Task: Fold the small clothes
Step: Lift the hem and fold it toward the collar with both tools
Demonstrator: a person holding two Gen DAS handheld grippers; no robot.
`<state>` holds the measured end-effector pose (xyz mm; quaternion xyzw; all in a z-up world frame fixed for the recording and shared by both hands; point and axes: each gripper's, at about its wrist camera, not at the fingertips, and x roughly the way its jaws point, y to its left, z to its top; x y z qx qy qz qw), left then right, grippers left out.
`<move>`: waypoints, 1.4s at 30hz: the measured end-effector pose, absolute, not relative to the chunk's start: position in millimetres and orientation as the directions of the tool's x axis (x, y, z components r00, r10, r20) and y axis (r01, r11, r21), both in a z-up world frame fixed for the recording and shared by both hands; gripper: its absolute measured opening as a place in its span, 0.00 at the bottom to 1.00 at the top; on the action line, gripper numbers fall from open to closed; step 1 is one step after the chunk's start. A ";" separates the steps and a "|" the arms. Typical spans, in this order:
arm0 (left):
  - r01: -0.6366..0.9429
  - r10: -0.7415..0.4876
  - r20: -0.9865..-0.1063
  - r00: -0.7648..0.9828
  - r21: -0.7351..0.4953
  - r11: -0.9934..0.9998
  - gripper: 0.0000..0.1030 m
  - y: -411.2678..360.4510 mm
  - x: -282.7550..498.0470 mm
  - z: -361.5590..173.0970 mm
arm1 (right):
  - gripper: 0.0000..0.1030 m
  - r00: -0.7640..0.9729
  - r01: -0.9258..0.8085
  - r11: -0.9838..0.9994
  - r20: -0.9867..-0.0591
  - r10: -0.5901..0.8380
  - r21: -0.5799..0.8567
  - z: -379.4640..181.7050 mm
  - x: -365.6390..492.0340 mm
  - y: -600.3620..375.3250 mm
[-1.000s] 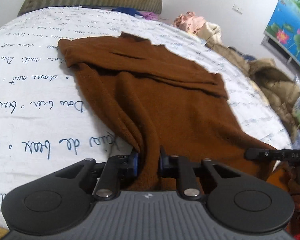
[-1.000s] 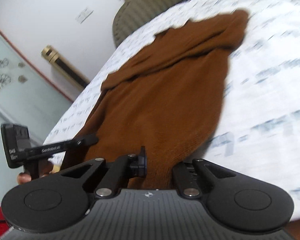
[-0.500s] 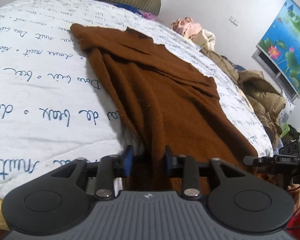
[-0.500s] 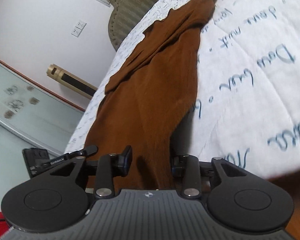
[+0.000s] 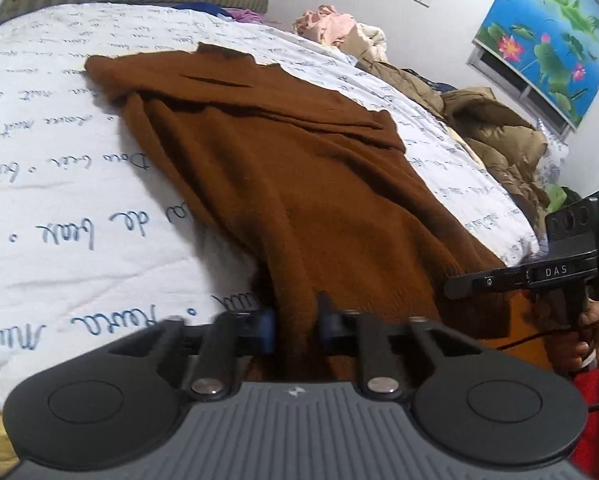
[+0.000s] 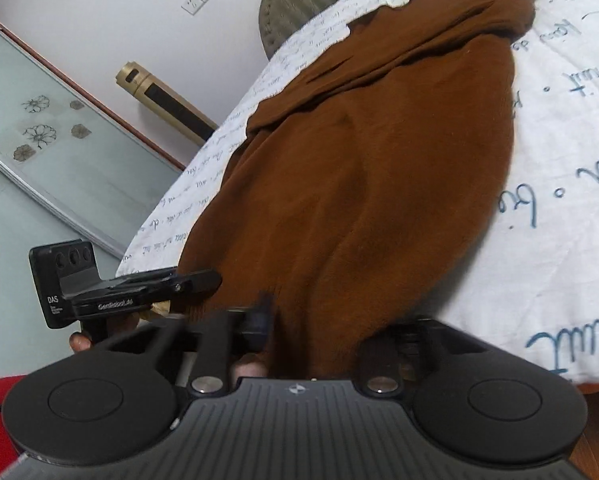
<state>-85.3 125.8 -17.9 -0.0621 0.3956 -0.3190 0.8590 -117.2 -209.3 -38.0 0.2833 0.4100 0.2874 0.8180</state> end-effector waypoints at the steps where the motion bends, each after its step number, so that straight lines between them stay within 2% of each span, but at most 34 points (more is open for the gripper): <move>1: 0.495 -0.602 -0.632 0.488 -0.368 0.787 0.12 128.0 -86.9 -15.9 | 0.20 0.505 -0.237 0.684 -0.514 0.693 0.689 -36.9 -118.1 -208.6; 10: 0.546 -0.626 -0.523 0.579 -0.322 0.773 0.09 148.9 -116.9 29.6 | 0.19 0.538 -0.365 0.701 -0.476 0.696 0.613 6.9 -140.5 -213.5; 13: 0.555 -0.605 -0.519 0.604 -0.271 0.787 0.09 148.1 -116.6 36.2 | 0.19 0.556 -0.384 0.709 -0.466 0.689 0.591 18.2 -142.7 -218.0; 18: 0.545 -0.593 -0.529 0.607 -0.266 0.795 0.08 137.7 -102.5 35.4 | 0.19 0.572 -0.347 0.703 -0.454 0.684 0.621 17.3 -127.8 -223.1; 28: 0.493 -0.533 -0.486 0.693 -0.220 0.842 0.08 123.3 -72.6 56.4 | 0.19 0.630 -0.319 0.725 -0.434 0.644 0.611 30.1 -105.0 -222.0; 30: 0.471 -0.505 -0.485 0.715 -0.200 0.859 0.03 120.0 -63.2 63.8 | 0.19 0.646 -0.319 0.730 -0.425 0.634 0.604 36.6 -98.3 -222.3; 32: 0.454 -0.483 -0.481 0.732 -0.185 0.872 0.03 116.5 -52.8 71.0 | 0.19 0.663 -0.323 0.732 -0.409 0.627 0.600 43.5 -89.9 -222.3; 37: 0.426 -0.464 -0.481 0.744 -0.193 0.884 0.03 109.6 -21.6 84.9 | 0.19 0.704 -0.306 0.735 -0.376 0.602 0.605 55.1 -64.4 -227.2; 42: 0.462 -0.558 -0.540 0.630 -0.318 0.828 0.04 121.1 -8.5 78.3 | 0.19 0.723 -0.255 0.737 -0.382 0.575 0.626 48.4 -49.9 -233.9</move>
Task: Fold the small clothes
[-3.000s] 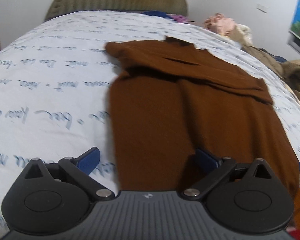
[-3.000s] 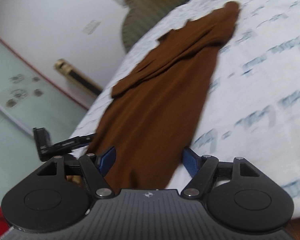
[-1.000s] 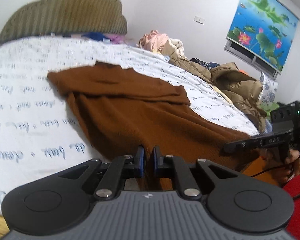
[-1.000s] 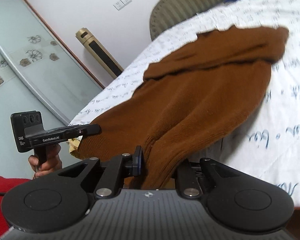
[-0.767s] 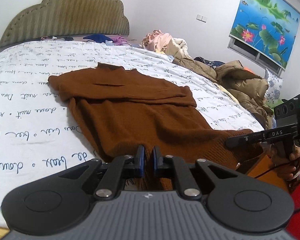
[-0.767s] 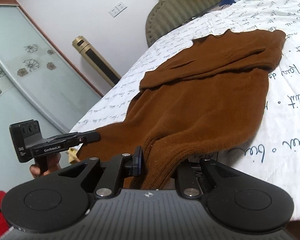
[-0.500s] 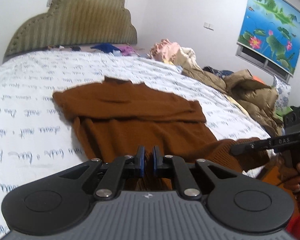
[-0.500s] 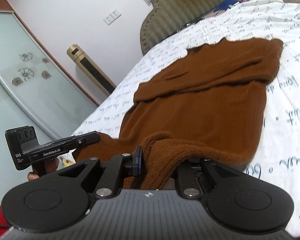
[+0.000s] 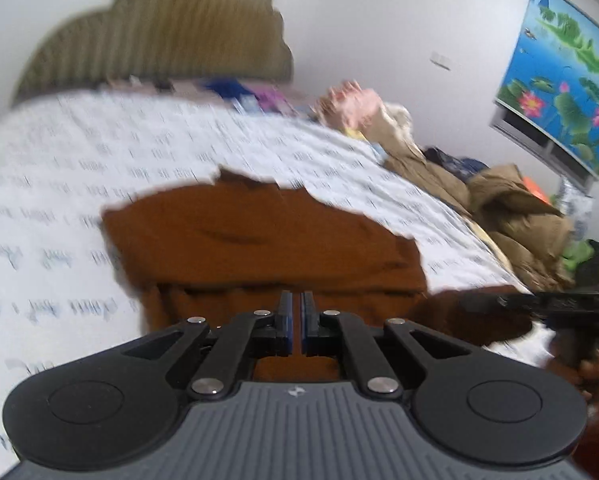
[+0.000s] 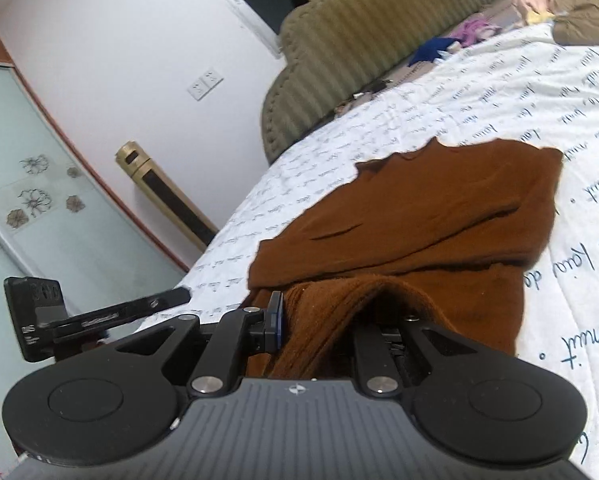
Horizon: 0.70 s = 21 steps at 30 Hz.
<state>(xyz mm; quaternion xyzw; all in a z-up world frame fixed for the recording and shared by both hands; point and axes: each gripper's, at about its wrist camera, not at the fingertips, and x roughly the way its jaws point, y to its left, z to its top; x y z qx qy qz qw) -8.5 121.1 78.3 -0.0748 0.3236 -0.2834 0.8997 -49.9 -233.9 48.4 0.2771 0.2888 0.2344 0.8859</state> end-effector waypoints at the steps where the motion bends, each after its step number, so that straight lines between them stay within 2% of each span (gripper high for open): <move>1: 0.464 -0.559 -0.559 0.613 -0.318 0.827 0.05 122.9 -11.8 72.9 | 0.19 0.723 -0.246 0.738 -0.387 0.572 0.629 44.8 -50.4 -234.8; 5: 0.432 -0.521 -0.636 0.570 -0.308 0.848 0.07 136.2 -29.5 44.0 | 0.19 0.721 -0.202 0.736 -0.411 0.558 0.646 30.0 -52.8 -241.5; 8: 0.375 -0.542 -0.662 0.517 -0.394 0.839 0.08 149.7 -43.5 15.9 | 0.19 0.723 -0.188 0.731 -0.411 0.555 0.656 24.5 -56.4 -244.7; 13: 0.298 -0.637 -0.643 0.424 -0.566 0.769 0.08 154.0 -60.1 -27.7 | 0.20 0.722 -0.189 0.729 -0.410 0.557 0.658 22.6 -57.9 -244.1; 16: 0.240 -0.695 -0.583 0.422 -0.667 0.705 0.11 155.6 -63.7 -43.0 | 0.21 0.721 -0.184 0.728 -0.413 0.556 0.660 21.0 -58.7 -244.2; 17: 0.224 -0.712 -0.562 0.422 -0.696 0.682 0.18 158.3 -63.3 -45.5 | 0.21 0.721 -0.183 0.727 -0.413 0.556 0.661 20.9 -59.0 -244.0; 18: 0.208 -0.739 -0.531 0.415 -0.735 0.645 0.31 162.5 -62.0 -49.1 | 0.21 0.722 -0.183 0.728 -0.412 0.556 0.661 20.6 -59.9 -244.1; 19: 0.195 -0.769 -0.495 0.406 -0.775 0.601 0.39 166.1 -61.0 -52.6 | 0.21 0.723 -0.183 0.728 -0.412 0.555 0.660 20.5 -60.9 -243.9; 21: 0.183 -0.807 -0.426 0.409 -0.828 0.530 0.69 173.3 -63.1 -54.3 | 0.21 0.723 -0.179 0.728 -0.414 0.554 0.662 19.2 -62.1 -244.9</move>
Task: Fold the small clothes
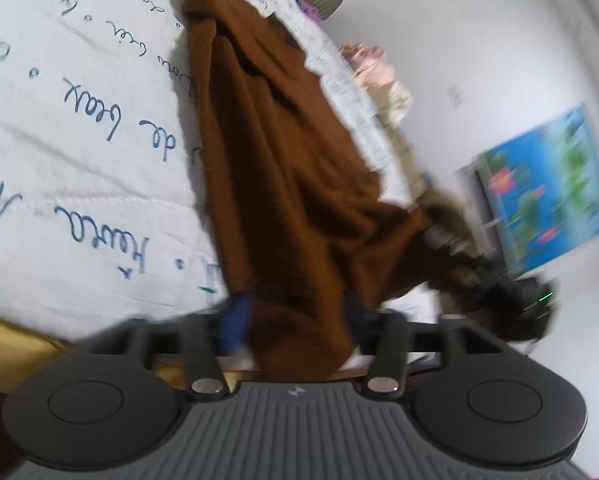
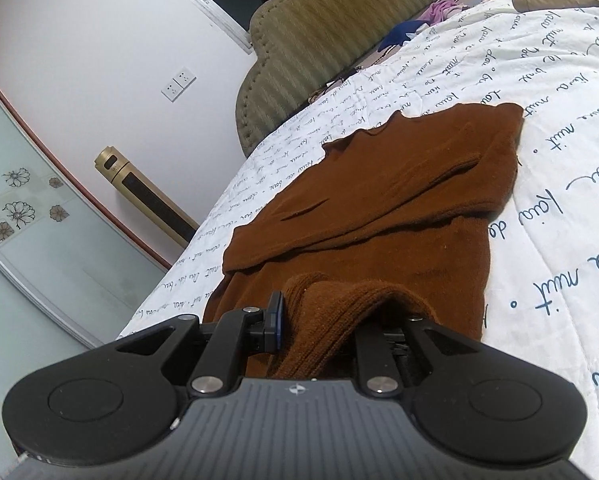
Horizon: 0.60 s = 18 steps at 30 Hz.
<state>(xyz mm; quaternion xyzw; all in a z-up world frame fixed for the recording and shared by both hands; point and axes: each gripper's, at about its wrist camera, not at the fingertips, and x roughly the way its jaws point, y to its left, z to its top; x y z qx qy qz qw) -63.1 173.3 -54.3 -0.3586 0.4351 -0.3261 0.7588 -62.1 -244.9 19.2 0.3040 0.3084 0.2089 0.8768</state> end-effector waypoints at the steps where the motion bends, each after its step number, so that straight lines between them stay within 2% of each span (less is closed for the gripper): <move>1: 0.189 -0.807 -0.421 0.413 -0.827 0.529 0.74 174.5 -64.9 -52.1 | 0.21 0.722 -0.175 0.728 -0.416 0.553 0.663 18.7 -61.8 -245.4; 2: 0.199 -0.796 -0.435 0.420 -0.812 0.549 0.77 173.9 -66.6 -48.6 | 0.21 0.723 -0.172 0.728 -0.417 0.551 0.664 18.0 -61.8 -245.8; 5: 0.229 -0.765 -0.469 0.441 -0.765 0.602 0.77 170.9 -73.4 -41.1 | 0.21 0.721 -0.165 0.727 -0.421 0.551 0.667 14.7 -61.9 -247.0; 10: 0.190 -0.761 -0.467 0.450 -0.783 0.593 0.77 185.9 -82.0 -42.4 | 0.21 0.719 -0.168 0.724 -0.419 0.554 0.669 13.9 -65.5 -246.4; 18: 0.206 -0.847 -0.365 0.387 -0.861 0.465 0.78 149.8 -53.3 -57.0 | 0.22 0.723 -0.161 0.715 -0.411 0.555 0.681 12.1 -63.9 -247.3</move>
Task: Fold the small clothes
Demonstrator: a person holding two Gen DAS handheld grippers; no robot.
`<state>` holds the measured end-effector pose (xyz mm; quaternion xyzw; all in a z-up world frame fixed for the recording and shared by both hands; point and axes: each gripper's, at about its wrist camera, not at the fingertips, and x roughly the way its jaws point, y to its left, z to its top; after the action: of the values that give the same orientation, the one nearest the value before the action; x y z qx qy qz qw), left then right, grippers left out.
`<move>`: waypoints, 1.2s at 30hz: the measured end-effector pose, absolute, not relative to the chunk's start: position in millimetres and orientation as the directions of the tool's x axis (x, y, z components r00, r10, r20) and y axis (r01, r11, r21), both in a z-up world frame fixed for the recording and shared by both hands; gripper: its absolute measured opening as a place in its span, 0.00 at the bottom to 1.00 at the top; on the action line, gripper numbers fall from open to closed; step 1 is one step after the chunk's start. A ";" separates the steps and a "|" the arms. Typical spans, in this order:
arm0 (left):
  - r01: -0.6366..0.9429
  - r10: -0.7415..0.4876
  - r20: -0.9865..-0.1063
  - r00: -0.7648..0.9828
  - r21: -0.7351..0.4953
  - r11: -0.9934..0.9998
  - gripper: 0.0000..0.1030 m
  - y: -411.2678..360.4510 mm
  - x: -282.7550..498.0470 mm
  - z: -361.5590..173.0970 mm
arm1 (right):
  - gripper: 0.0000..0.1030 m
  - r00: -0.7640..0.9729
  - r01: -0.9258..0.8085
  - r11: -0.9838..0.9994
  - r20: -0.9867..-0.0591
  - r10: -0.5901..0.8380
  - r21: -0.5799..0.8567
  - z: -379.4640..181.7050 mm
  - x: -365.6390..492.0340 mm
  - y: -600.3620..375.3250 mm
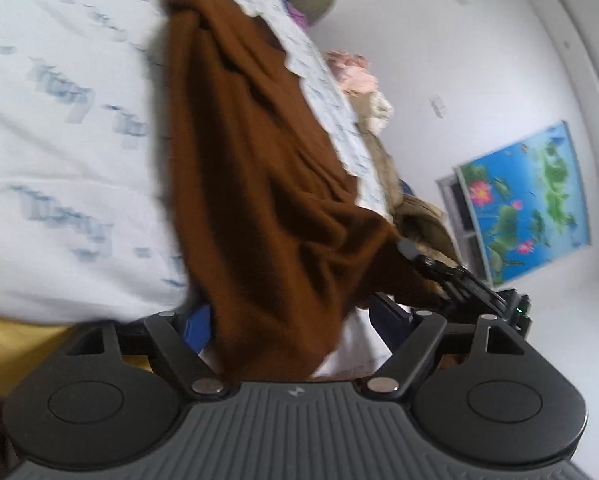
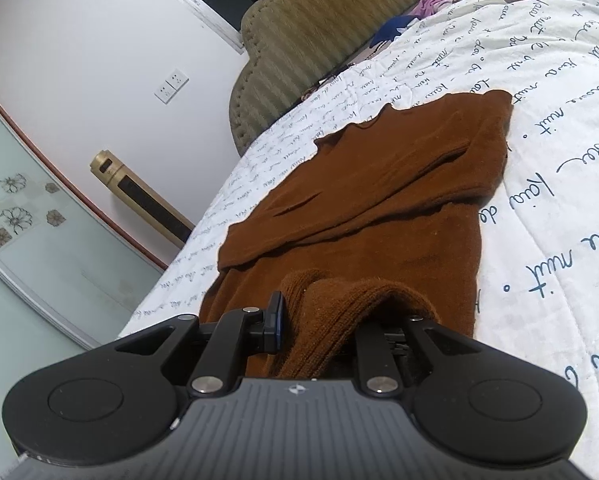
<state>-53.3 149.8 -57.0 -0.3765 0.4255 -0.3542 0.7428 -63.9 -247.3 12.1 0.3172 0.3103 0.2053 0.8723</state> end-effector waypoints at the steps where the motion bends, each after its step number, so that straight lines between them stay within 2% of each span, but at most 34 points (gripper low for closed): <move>1: 0.218 -0.855 -0.354 0.378 -0.864 0.454 0.78 146.0 -53.8 -59.1 | 0.21 0.722 -0.163 0.713 -0.410 0.557 0.682 11.5 -63.8 -247.7; 2: 0.226 -0.850 -0.360 0.384 -0.856 0.464 0.71 142.3 -54.1 -58.3 | 0.21 0.721 -0.162 0.716 -0.414 0.556 0.679 11.2 -63.6 -247.6; 3: 0.232 -0.846 -0.371 0.382 -0.848 0.477 0.48 139.6 -54.2 -57.7 | 0.22 0.720 -0.159 0.720 -0.419 0.553 0.676 10.8 -64.1 -246.9; 5: 0.209 -0.855 -0.384 0.349 -0.857 0.470 0.13 138.3 -52.1 -62.6 | 0.21 0.719 -0.153 0.722 -0.425 0.550 0.675 9.6 -65.0 -247.7; 8: 0.183 -0.829 -0.402 0.389 -0.848 0.497 0.10 145.9 -57.3 -63.6 | 0.21 0.722 -0.150 0.720 -0.422 0.548 0.678 9.7 -66.6 -249.2; 11: 0.226 -0.793 -0.407 0.454 -0.808 0.544 0.09 155.2 -70.0 -45.0 | 0.20 0.730 -0.157 0.737 -0.425 0.535 0.657 13.6 -71.8 -247.3; 19: 0.399 -0.670 -0.361 0.648 -0.589 0.703 0.08 167.5 -87.8 39.0 | 0.19 0.734 -0.235 0.782 -0.423 0.532 0.577 36.0 -84.9 -237.1; 26: 0.408 -0.589 -0.361 0.723 -0.466 0.786 0.08 141.7 -32.6 77.5 | 0.19 0.774 -0.234 0.801 -0.393 0.496 0.551 59.5 -57.7 -237.6; 32: 0.340 -0.521 -0.421 0.742 -0.434 0.834 0.08 124.9 37.9 92.6 | 0.19 0.819 -0.155 0.821 -0.393 0.418 0.550 69.9 -12.6 -251.7; 36: 0.300 -0.474 -0.462 0.750 -0.400 0.866 0.08 112.8 79.9 91.1 | 0.15 0.847 -0.112 0.830 -0.385 0.367 0.546 69.7 21.0 -259.8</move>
<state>79.9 112.8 91.1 -0.1519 0.2850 -0.2097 0.9229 21.0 -259.8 69.7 0.2607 0.2449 0.1295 0.9248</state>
